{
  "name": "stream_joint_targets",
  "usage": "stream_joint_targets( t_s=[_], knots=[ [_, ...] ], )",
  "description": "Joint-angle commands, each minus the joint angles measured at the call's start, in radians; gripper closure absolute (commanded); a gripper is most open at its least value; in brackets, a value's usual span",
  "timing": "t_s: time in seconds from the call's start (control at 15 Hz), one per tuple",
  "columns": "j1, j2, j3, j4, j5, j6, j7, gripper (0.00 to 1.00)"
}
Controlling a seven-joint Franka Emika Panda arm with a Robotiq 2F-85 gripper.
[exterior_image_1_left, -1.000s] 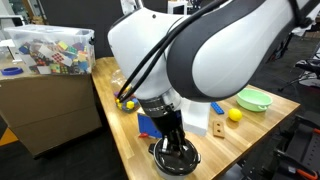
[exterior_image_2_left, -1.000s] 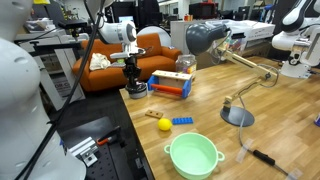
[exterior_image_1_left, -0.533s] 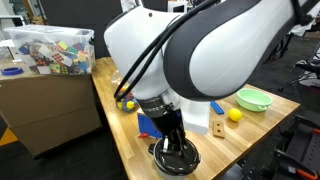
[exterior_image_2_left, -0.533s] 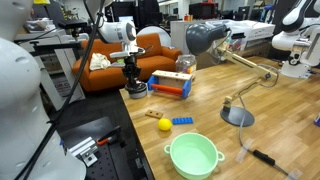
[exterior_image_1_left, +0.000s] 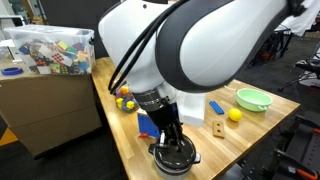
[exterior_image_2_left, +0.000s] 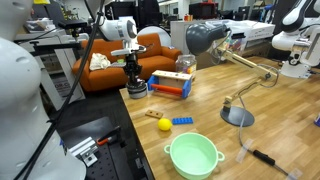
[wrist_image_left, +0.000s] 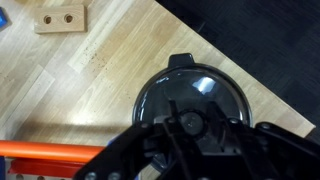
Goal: Put the black lid on the grey pot
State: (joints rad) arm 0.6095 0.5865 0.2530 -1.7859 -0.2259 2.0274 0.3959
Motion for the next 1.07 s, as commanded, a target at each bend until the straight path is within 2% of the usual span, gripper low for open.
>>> stream_joint_targets(
  t_s=[0.0, 0.87, 0.93, 1.0],
  knots=[
    [0.021, 0.028, -0.022, 0.066, -0.019, -0.066, -0.038, 0.92],
    [0.038, 0.131, -0.026, 0.177, -0.001, -0.127, -0.070, 0.92],
    [0.038, 0.130, -0.026, 0.180, 0.003, -0.131, -0.068, 0.42],
    [0.039, 0.129, -0.026, 0.181, 0.003, -0.136, -0.066, 0.41]
  ],
)
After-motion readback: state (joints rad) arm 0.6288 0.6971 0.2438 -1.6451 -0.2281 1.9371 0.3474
